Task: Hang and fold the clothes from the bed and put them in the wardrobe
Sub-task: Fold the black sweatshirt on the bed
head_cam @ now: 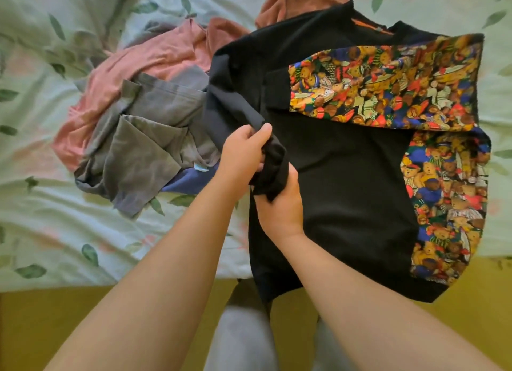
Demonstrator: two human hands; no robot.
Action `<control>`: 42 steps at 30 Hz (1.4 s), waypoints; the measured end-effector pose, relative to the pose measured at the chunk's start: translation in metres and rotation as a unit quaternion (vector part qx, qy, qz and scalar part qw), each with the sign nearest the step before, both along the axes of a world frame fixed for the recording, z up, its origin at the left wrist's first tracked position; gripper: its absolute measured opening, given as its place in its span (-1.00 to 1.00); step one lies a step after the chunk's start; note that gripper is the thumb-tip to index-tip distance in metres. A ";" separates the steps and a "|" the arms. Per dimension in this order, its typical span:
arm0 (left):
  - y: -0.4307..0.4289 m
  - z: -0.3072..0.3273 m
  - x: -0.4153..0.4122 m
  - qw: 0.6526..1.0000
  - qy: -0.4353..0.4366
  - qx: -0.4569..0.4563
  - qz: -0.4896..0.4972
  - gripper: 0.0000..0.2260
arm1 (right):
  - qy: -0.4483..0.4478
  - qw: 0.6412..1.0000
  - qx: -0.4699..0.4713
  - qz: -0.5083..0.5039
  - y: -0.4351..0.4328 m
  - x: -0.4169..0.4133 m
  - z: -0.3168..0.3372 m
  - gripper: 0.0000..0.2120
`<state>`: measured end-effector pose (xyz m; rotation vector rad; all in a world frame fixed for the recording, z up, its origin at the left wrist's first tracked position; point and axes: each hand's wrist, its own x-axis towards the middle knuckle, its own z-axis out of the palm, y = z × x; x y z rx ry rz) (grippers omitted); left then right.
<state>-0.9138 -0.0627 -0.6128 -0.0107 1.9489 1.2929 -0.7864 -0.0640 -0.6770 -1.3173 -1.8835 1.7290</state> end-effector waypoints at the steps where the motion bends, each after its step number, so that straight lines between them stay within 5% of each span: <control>1: 0.010 0.000 0.003 0.999 0.008 0.021 -0.040 -0.74 | -0.001 0.998 -0.008 -0.056 0.012 0.002 0.000 -0.56; 5: 0.041 -0.013 0.023 0.959 0.235 -0.017 -0.156 -0.73 | -0.006 0.966 -0.037 -0.257 0.092 0.011 0.005 -0.72; 8: 0.051 -0.036 0.051 0.817 0.437 -0.078 -0.369 -0.74 | 0.036 0.949 -0.064 -0.307 0.163 0.020 0.014 -0.63; 10: 0.058 -0.059 0.060 0.715 0.440 -0.082 -0.537 -0.77 | 0.043 0.956 -0.059 -0.285 0.210 0.029 0.019 -0.50; 12: 0.069 -0.083 0.055 0.676 0.419 -0.126 -0.593 -0.73 | 0.021 0.962 -0.048 -0.267 0.253 0.041 0.021 -0.46; 17: 0.091 -0.118 0.024 0.723 0.372 -0.342 -0.472 -0.36 | -0.003 0.932 -0.051 -0.358 0.329 0.074 0.010 -0.73; 25: 0.100 -0.131 0.020 0.701 0.424 -0.445 -0.361 -0.41 | -0.021 0.894 -0.215 -0.392 0.370 0.098 -0.020 -0.83; 31: 0.096 -0.133 0.015 0.688 0.376 -0.493 -0.377 -0.50 | -0.051 0.899 -0.266 -0.345 0.353 0.101 -0.035 -0.20; 35: 0.077 -0.128 0.010 0.577 0.448 -0.490 -0.476 -0.51 | -0.115 0.921 -0.163 -0.334 0.358 0.095 -0.036 -0.45; 42: 0.075 -0.119 0.019 0.354 0.447 -0.588 -0.574 -0.41 | 0.013 0.860 -0.217 -0.462 0.391 0.105 -0.028 -0.67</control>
